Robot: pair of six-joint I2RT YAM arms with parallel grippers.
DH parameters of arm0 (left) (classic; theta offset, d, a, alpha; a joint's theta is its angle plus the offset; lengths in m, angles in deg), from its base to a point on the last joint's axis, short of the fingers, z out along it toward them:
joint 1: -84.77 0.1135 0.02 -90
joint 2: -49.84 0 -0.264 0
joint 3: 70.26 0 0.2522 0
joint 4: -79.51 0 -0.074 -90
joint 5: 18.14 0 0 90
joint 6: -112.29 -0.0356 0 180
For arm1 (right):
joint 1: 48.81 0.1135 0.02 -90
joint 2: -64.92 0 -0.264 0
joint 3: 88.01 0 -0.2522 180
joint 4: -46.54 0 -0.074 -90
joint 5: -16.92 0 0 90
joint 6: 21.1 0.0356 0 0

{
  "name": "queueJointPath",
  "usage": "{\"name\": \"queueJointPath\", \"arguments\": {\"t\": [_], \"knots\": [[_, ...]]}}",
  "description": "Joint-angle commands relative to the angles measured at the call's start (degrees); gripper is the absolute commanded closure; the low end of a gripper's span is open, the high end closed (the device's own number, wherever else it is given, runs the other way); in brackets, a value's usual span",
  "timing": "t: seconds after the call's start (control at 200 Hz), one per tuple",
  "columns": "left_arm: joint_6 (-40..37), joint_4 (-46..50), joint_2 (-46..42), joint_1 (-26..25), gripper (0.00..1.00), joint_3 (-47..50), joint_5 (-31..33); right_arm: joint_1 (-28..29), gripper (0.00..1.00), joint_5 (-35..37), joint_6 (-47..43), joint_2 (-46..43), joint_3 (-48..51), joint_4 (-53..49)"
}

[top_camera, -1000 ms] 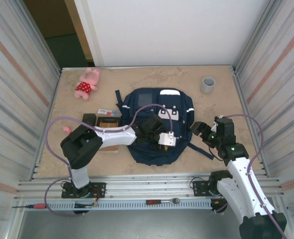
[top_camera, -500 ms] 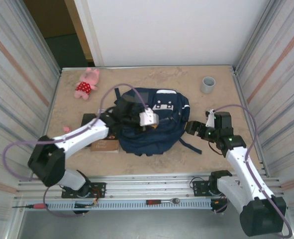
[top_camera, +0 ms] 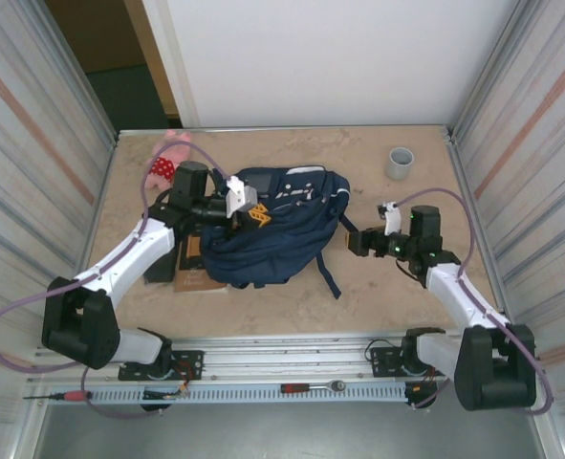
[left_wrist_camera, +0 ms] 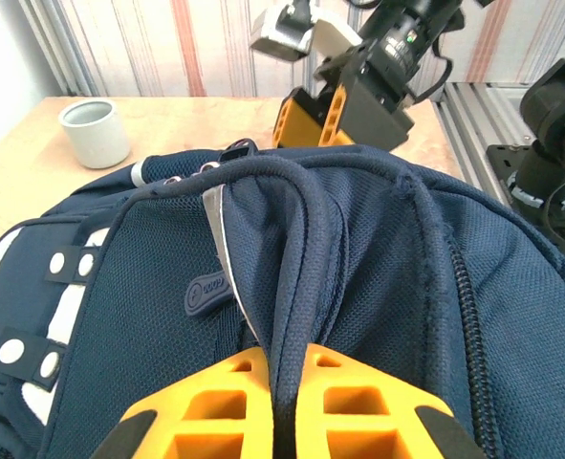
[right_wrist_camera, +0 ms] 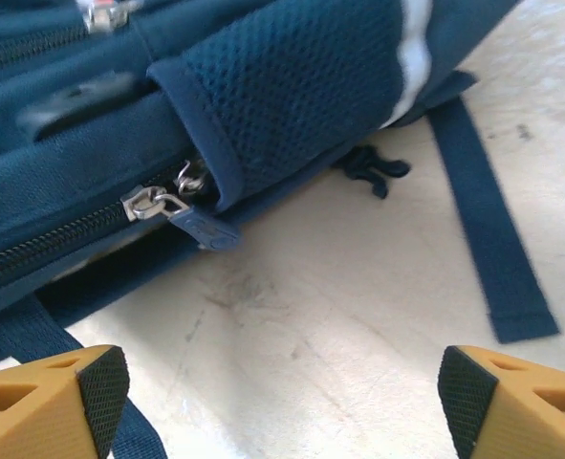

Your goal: Pack the student bag

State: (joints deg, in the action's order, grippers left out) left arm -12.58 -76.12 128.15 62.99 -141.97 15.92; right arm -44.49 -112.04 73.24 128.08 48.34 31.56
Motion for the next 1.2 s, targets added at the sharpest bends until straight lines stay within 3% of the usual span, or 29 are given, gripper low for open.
{"name": "queueJointPath", "arguments": {"t": [0.0,0.351,0.496,0.556,0.691,0.872,1.107,1.193], "knots": [[0.0,-0.8,-2.6,0.5,1.0,-3.0,-6.5,3.6,0.2,-0.9,-12.0,2.4,-2.7,1.9],[0.9,-2.9,-2.5,0.9,1.0,-2.0,-7.7,5.9,0.33,-1.3,-16.3,10.1,-5.2,10.8],[1.9,-5.1,-2.3,1.2,1.0,-0.9,-7.7,5.9,0.47,-4.3,-16.0,11.5,-5.9,11.4],[2.1,-5.4,-2.4,1.2,1.0,-0.5,-6.4,5.7,0.59,-4.3,-16.4,11.0,-6.1,10.4],[3.9,-7.7,-2.6,1.2,1.0,0.8,-1.1,5.1,0.86,-5.3,-17.1,10.2,-6.4,7.8],[4.9,-7.8,-2.6,0.7,1.0,0.8,7.6,4.5,1.0,-6.6,-17.2,8.2,-6.7,4.5],[4.4,-7.8,-2.1,-3.7,1.0,0.7,20.3,5.8,1.0,-8.6,-17.1,5.5,-9.1,-4.0],[6.1,-9.2,-1.2,-6.1,1.0,0.5,27.8,7.2,1.0,-9.3,-16.5,4.2,-10.7,-8.0]]}}
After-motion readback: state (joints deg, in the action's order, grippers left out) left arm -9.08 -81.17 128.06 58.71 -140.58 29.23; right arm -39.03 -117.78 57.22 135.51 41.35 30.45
